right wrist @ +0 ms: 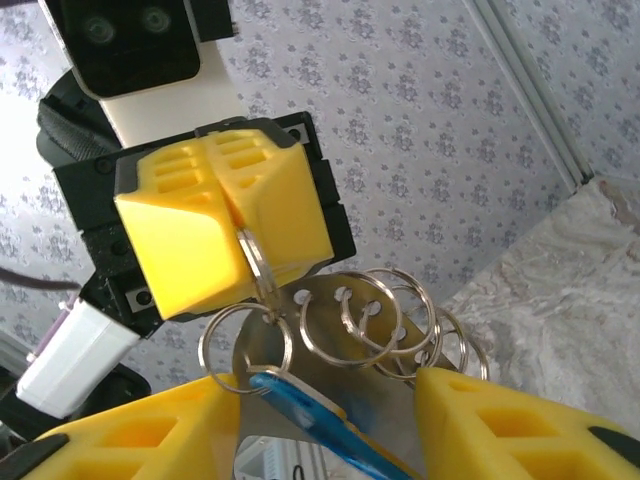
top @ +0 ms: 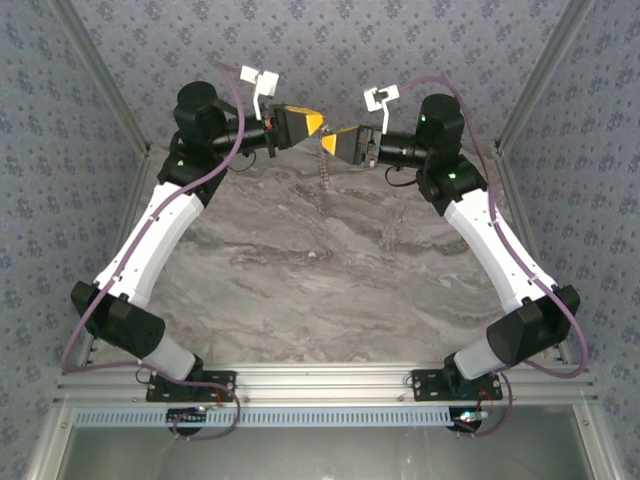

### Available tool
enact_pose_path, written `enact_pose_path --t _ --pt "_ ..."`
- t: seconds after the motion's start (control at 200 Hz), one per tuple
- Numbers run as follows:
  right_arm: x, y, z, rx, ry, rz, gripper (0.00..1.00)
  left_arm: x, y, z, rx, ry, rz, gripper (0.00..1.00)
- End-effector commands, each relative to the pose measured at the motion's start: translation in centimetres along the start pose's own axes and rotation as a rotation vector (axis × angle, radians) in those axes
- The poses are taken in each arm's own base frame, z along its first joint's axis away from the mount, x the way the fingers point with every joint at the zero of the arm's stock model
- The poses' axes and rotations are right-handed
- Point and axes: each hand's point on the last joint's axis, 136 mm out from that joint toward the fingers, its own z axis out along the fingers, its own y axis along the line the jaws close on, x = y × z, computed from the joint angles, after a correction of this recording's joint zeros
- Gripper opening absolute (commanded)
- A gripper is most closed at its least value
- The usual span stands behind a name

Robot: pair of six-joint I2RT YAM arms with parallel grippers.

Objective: Put the keys on the keyring

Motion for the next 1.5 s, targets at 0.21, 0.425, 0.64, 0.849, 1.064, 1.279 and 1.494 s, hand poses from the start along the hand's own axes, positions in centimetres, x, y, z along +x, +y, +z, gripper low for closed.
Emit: enact_pose_path --t 0.21,0.425,0.64,0.849,1.064,1.279,1.494 --pt "0.0 1.8 -0.3 -0.053 0.007 -0.01 0.12 -1.7 -2.0 -0.2 0.034 -0.029 0.066 0.0" --pt "0.5 1.6 -0.3 -0.035 0.016 -0.001 0.0 -2.1 -1.7 -0.5 -0.005 -0.056 0.077 0.0" --pt "1.0 1.2 0.7 -0.02 0.025 0.014 0.0 -2.1 -1.5 -0.9 -0.035 -0.087 0.083 0.0" --pt "1.0 1.1 2.1 -0.027 0.024 0.02 0.0 -1.7 -1.6 -1.0 -0.042 -0.094 0.075 0.0" --pt "0.8 0.0 2.3 0.007 -0.004 0.049 0.0 -1.4 -1.6 -1.2 -0.049 -0.1 0.067 0.0" --pt "0.7 -0.2 2.1 -0.003 -0.013 0.076 0.29 -1.3 -1.2 -1.3 -0.065 -0.109 0.064 0.0" --pt "-0.9 -0.4 -2.3 0.031 -0.122 0.101 0.51 -1.6 -0.8 -1.6 -0.077 -0.124 0.059 0.0"
